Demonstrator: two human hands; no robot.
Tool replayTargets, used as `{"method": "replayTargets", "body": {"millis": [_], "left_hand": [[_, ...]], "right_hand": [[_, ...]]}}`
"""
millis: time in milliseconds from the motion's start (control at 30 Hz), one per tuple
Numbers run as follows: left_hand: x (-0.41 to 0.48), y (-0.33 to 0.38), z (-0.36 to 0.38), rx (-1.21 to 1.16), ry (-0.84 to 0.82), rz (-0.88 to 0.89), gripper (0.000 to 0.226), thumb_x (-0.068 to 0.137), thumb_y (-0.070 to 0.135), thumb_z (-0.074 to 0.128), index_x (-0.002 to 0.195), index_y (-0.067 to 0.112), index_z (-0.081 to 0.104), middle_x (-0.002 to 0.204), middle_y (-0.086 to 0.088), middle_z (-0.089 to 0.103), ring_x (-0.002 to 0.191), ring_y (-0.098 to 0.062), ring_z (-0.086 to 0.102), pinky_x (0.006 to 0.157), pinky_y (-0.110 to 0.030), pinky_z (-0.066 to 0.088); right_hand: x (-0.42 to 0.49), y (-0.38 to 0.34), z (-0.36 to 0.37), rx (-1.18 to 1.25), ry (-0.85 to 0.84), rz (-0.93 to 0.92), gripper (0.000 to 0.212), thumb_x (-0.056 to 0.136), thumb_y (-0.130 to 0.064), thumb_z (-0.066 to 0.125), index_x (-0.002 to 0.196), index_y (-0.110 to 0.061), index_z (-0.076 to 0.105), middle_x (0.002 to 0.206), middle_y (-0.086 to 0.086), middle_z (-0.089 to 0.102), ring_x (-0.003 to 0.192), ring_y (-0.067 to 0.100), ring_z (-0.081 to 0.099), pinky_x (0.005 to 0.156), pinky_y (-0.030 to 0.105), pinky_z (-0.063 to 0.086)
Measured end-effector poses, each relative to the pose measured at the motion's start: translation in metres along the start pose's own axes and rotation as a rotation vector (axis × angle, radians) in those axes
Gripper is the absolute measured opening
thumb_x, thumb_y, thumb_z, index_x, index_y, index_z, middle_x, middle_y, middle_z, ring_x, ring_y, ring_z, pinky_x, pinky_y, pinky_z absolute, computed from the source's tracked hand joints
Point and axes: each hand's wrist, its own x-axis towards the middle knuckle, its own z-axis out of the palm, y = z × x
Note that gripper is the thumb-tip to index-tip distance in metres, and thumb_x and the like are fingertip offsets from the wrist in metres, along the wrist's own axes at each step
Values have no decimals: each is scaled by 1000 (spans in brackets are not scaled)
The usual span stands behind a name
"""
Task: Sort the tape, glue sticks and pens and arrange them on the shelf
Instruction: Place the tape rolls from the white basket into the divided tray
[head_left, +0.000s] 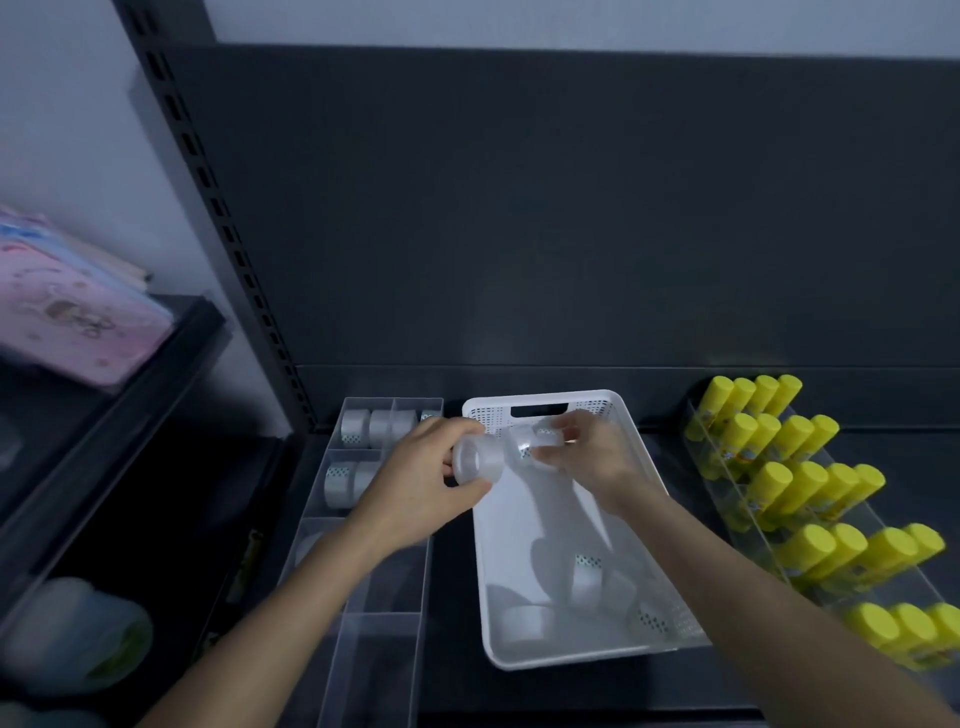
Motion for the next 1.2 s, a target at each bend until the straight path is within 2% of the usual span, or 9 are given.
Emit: {"method": "replayTargets", "body": {"millis": [133, 233, 367, 500, 633, 833, 967, 1100, 1200], "left_hand": [[0, 0, -4, -19, 25, 5, 43, 75, 22, 73, 103, 46, 51, 109, 24, 49, 94, 7, 57, 77, -6, 46], [-1, 0, -6, -30, 28, 3, 43, 76, 15, 73, 105, 39, 53, 109, 21, 49, 97, 8, 54, 77, -3, 43], [-4, -5, -10, -19, 53, -20, 46, 76, 13, 75, 110, 34, 53, 112, 21, 47, 98, 12, 52, 78, 0, 41], [-10, -9, -11, -18, 96, -66, 56, 74, 14, 77, 123, 29, 54, 115, 25, 43, 100, 10, 54, 80, 1, 41], [-17, -12, -11, 1, 130, -112, 54, 72, 12, 77, 121, 27, 58, 114, 17, 45, 98, -3, 59, 85, -6, 44], [-31, -12, -14, 57, 203, -148, 53, 70, 11, 79, 115, 29, 56, 112, 21, 45, 98, 2, 56, 84, -7, 45], [-49, -14, -19, 50, 250, -196, 53, 71, 5, 77, 112, 31, 54, 112, 19, 48, 97, -1, 58, 85, -8, 45], [-62, -17, -31, 52, 282, -226, 50, 72, 5, 75, 106, 32, 51, 109, 5, 54, 93, -7, 62, 80, -17, 52], [-68, -21, -48, 65, 299, -260, 52, 71, 8, 74, 96, 43, 44, 101, 9, 57, 88, -6, 62, 70, -18, 53]], "right_hand": [[0, -1, 5, -101, -81, -134, 44, 74, -8, 76, 116, -15, 63, 102, 0, 62, 79, 8, 57, 60, 8, 44], [3, -3, 8, -300, -159, -238, 45, 76, -12, 74, 119, -10, 62, 106, 0, 61, 95, 14, 58, 74, 19, 43], [6, -7, 12, -473, -260, -276, 48, 73, -26, 75, 118, -17, 59, 101, -3, 60, 85, 13, 56, 67, 19, 38], [11, -14, 14, -517, -163, -370, 53, 75, -26, 73, 124, -14, 55, 107, 4, 56, 85, 11, 49, 69, 17, 35], [14, -17, 20, -554, -203, -440, 54, 81, -19, 66, 132, -12, 51, 122, 14, 48, 106, 19, 50, 77, 9, 30], [10, -11, 39, -648, -284, -522, 46, 81, -21, 64, 124, -8, 53, 121, 12, 59, 114, 28, 51, 97, 33, 40], [17, -11, 43, -643, -314, -519, 54, 81, -28, 69, 127, -10, 49, 125, 10, 57, 113, 27, 53, 94, 31, 42], [19, -12, 41, -635, -298, -491, 49, 77, -30, 73, 117, -11, 53, 109, 4, 62, 102, 22, 57, 80, 27, 42], [12, -16, 38, -562, -201, -456, 46, 74, -31, 75, 112, -12, 56, 97, 1, 59, 92, 21, 58, 68, 25, 35]]}}
